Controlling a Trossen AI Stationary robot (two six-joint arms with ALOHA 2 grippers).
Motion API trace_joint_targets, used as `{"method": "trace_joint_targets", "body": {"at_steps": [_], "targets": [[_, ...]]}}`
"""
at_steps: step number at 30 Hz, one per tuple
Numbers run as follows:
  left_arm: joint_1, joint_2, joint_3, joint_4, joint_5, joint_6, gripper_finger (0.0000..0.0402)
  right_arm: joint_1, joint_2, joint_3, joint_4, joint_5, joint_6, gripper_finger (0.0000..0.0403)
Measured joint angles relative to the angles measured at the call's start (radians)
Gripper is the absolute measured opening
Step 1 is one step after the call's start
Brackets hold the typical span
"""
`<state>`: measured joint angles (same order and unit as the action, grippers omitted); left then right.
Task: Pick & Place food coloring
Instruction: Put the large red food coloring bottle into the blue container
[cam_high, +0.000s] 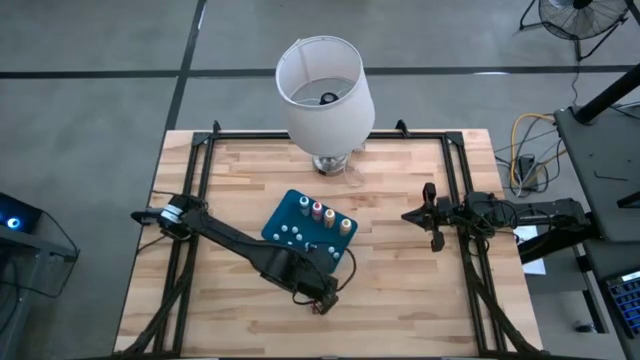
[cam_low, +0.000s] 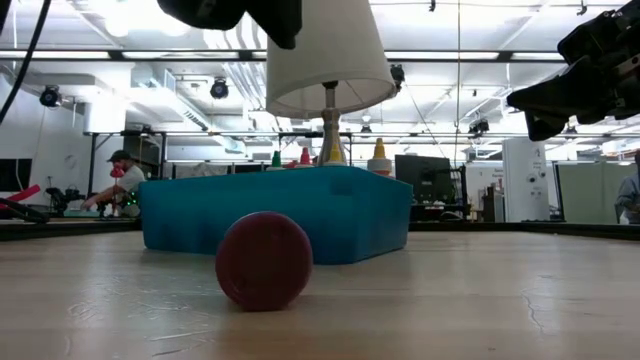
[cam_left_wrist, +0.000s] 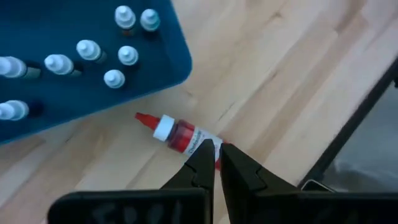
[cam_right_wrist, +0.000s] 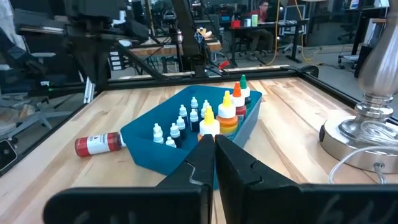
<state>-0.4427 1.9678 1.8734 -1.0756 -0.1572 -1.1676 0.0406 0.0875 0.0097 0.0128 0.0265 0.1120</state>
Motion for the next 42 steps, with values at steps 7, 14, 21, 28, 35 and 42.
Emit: {"method": "trace_joint_targets", "body": {"at_steps": [7, 14, 21, 28, 35, 42], "targets": [[-0.017, 0.001, -0.104, 0.012, -0.035, -0.072, 0.0, 0.0, 0.0, 0.0, 0.0, 0.0, 0.0, 0.0008], [-0.024, 0.002, -0.226, 0.063, -0.028, -0.259, 0.0, 0.0, 0.0, 0.0, 0.0, 0.0, 0.0, 0.0009], [-0.012, 0.003, -0.343, 0.206, -0.081, -0.268, 0.0, 0.0, 0.0, 0.0, 0.0, 0.0, 0.0, 0.0008], [-0.001, 0.003, -0.399, 0.316, -0.133, -0.269, 0.0, 0.0, 0.0, 0.0, 0.0, 0.0, 0.0, 0.0008], [0.016, 0.003, -0.406, 0.325, -0.192, -0.263, 0.0, 0.0, 0.0, 0.0, 0.0, 0.0, 0.0, 0.0009], [0.021, 0.003, -0.406, 0.326, -0.199, -0.244, 0.0, 0.0, 0.001, 0.0, 0.0, 0.0, 0.0, 0.0009]]}}
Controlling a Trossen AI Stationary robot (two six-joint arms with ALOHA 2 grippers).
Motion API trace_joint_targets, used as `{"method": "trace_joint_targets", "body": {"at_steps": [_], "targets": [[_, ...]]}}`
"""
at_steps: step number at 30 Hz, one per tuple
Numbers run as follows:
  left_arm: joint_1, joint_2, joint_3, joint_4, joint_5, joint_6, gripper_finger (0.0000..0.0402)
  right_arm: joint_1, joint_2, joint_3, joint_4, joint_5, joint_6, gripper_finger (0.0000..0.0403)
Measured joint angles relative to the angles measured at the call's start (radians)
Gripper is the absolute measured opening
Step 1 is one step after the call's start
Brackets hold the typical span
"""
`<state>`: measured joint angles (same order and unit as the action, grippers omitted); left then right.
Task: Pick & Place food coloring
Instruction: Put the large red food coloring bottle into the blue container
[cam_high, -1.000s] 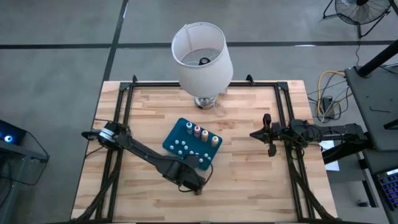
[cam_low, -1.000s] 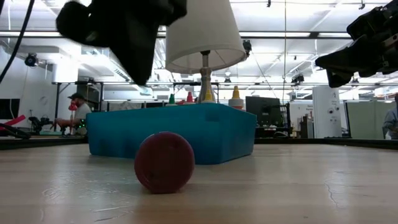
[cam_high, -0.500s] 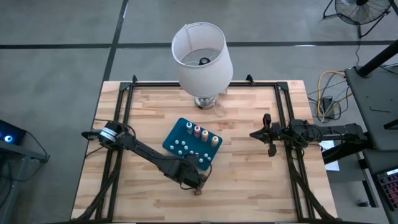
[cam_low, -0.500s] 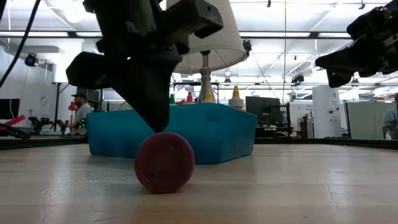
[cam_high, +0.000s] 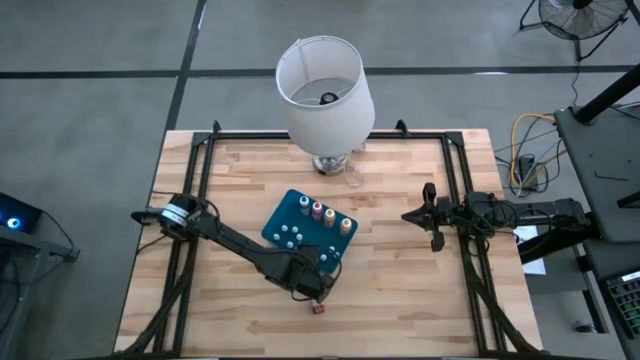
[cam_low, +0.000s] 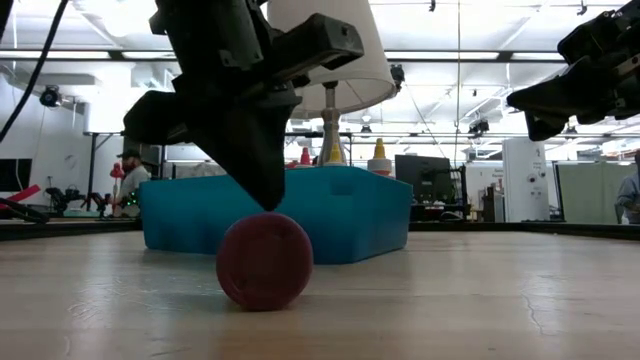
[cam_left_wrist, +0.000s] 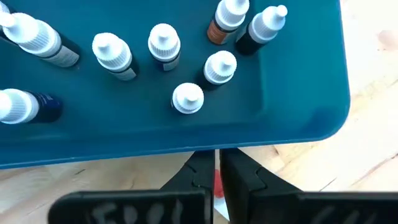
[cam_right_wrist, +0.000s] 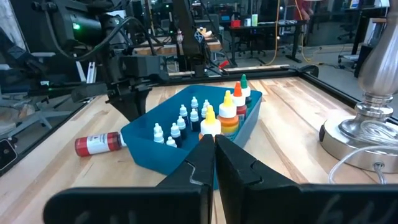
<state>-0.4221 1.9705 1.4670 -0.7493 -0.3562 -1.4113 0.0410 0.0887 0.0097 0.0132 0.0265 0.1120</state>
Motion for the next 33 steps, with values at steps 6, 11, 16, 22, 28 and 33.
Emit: {"method": "trace_joint_targets", "body": {"at_steps": [6, 11, 16, 22, 28, 33], "targets": [[-0.006, 0.0, 0.0, 0.068, 0.037, 0.015, 0.0, 0.0, 0.0, 0.0, 0.0, 0.0, 0.0, 0.0008], [-0.023, 0.0, 0.003, 0.14, 0.039, 0.026, 0.0, 0.0, 0.0, 0.0, 0.0, 0.0, 0.0, 0.0008], [-0.047, 0.0, 0.019, 0.156, 0.041, -0.016, 0.0, 0.0, 0.0, 0.0, 0.0, 0.0, 0.0, 0.0008], [-0.072, 0.0, 0.036, 0.174, 0.063, -0.117, 0.0, 0.0, 0.0, 0.0, 0.0, 0.0, 0.0, 0.0008], [-0.092, 0.003, 0.035, 0.222, 0.103, -0.177, 0.0, 0.0, 0.0, 0.0, 0.0, 0.0, 0.0, 0.0008], [-0.099, 0.031, 0.037, 0.234, 0.146, -0.257, 0.0, 0.0, 0.0, 0.0, 0.0, 0.0, 0.0, 0.0008]]}}
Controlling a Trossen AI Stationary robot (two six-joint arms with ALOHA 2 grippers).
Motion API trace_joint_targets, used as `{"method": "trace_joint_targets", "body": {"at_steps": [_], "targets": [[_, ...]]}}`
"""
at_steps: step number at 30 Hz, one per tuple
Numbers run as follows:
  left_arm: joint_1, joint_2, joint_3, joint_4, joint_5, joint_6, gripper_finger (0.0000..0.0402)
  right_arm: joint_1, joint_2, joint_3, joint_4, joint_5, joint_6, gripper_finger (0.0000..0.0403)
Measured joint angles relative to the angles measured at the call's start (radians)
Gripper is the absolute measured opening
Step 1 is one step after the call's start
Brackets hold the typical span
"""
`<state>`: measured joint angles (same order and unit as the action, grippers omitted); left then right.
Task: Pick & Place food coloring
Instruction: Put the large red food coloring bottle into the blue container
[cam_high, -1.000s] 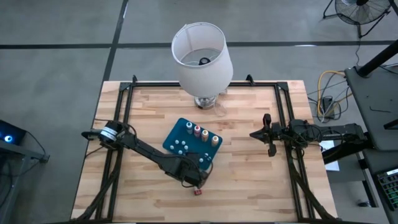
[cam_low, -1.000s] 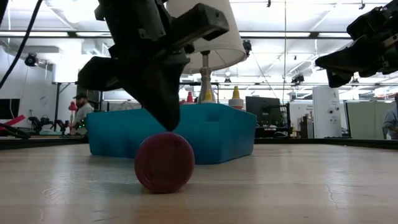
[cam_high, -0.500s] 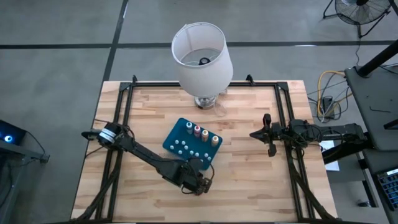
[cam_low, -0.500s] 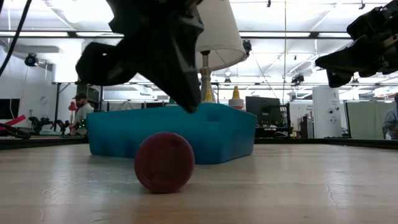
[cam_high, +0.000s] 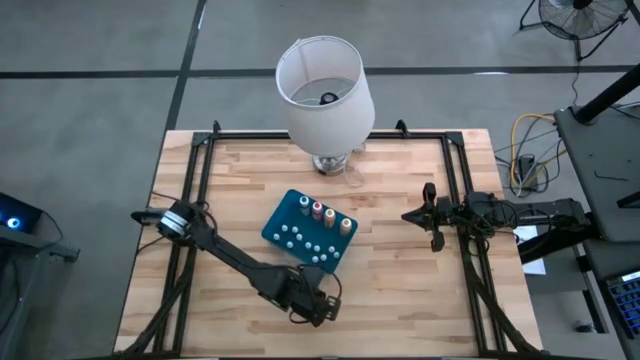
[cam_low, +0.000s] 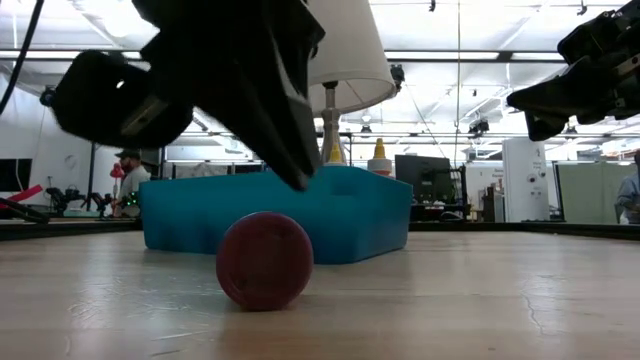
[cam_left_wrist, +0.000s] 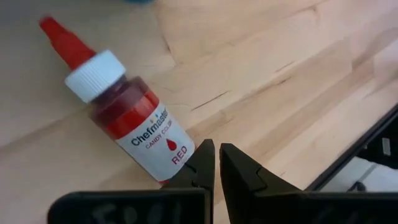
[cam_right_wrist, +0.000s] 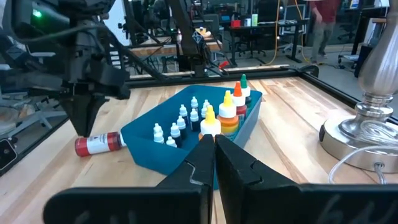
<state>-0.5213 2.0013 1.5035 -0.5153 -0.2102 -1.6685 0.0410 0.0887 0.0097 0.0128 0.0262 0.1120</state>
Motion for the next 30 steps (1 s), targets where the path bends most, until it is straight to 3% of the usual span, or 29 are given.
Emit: {"method": "trace_joint_targets", "body": {"at_steps": [10, 30], "targets": [[0.005, 0.018, -0.002, 0.019, 0.014, -0.114, 0.0, 0.0, 0.0, 0.0, 0.0, 0.0, 0.0, 0.0009], [0.006, 0.019, -0.002, -0.202, 0.128, -0.218, 0.0, 0.0, 0.0, 0.0, 0.0, 0.0, 0.0, 0.0008]]}}
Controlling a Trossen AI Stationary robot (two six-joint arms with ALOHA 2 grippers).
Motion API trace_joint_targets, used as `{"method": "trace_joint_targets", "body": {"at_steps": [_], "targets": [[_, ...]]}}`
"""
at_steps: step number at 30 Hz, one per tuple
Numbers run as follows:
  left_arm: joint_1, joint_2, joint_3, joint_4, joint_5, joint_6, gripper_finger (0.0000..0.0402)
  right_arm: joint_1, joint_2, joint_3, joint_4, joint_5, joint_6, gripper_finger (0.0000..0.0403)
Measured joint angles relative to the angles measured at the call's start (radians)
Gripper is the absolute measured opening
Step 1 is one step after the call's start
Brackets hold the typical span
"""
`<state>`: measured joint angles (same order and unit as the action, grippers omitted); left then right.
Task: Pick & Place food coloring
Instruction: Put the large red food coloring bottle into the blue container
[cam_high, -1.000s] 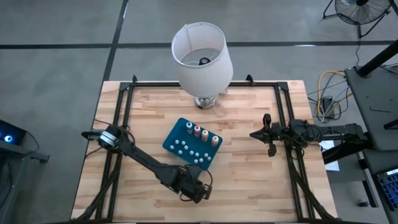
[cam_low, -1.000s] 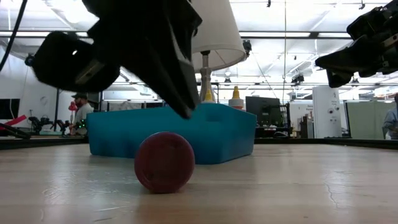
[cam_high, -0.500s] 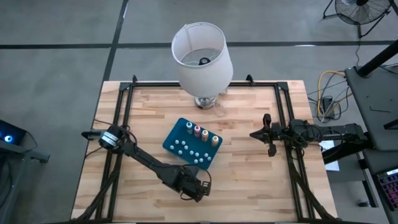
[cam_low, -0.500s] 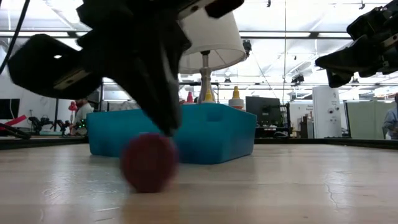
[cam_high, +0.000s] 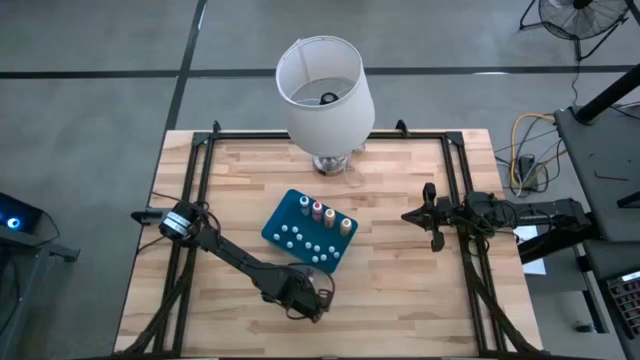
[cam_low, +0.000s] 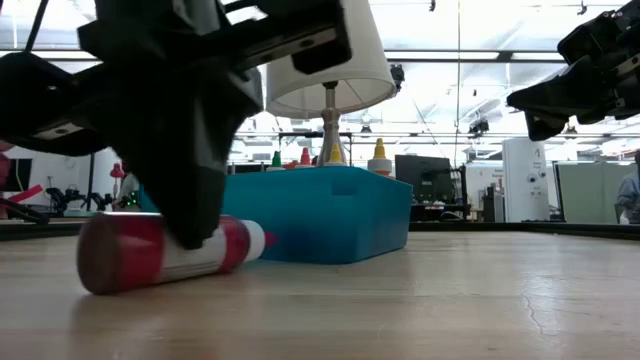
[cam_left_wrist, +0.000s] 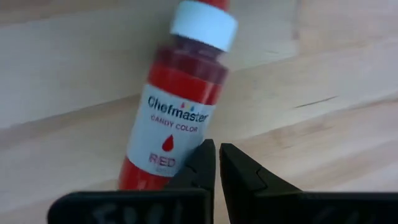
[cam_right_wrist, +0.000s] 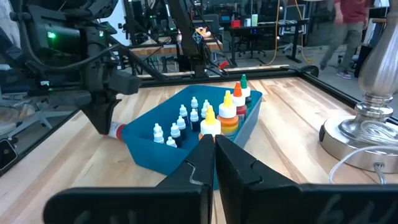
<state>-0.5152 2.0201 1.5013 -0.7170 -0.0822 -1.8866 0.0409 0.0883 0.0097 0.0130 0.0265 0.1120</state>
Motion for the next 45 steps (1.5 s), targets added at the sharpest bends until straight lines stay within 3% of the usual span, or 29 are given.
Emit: {"method": "trace_joint_targets", "body": {"at_steps": [9, 13, 20, 28, 34, 39, 45], "targets": [[-0.001, -0.012, 0.004, -0.133, 0.046, 0.015, 0.0, 0.0, 0.0, 0.0, 0.0, 0.0, 0.0, 0.0008], [-0.001, -0.028, 0.034, -0.126, 0.043, 0.135, 0.0, 0.0, 0.0, 0.0, 0.0, 0.0, 0.0, 0.0008], [-0.001, -0.045, 0.082, -0.155, -0.001, 0.501, 0.0, 0.0, 0.0, 0.0, 0.0, 0.0, 0.0, 0.0008], [0.025, -0.045, 0.082, -0.179, -0.012, 0.638, 0.0005, 0.0, 0.0, 0.0, 0.0, 0.0, 0.0, 0.0008], [0.049, -0.045, 0.082, -0.16, 0.004, 0.719, 0.006, 0.0, 0.0, 0.0, 0.0, 0.0, 0.0, 0.0008], [0.054, -0.045, 0.082, -0.1, 0.14, 0.754, 0.0127, 0.0, 0.0, 0.0, 0.0, 0.0, 0.0, 0.0008], [0.057, -0.045, 0.081, -0.09, 0.15, 0.762, 0.0177, 0.0, 0.0, 0.0, 0.0, 0.0, 0.0, 0.0008]]}}
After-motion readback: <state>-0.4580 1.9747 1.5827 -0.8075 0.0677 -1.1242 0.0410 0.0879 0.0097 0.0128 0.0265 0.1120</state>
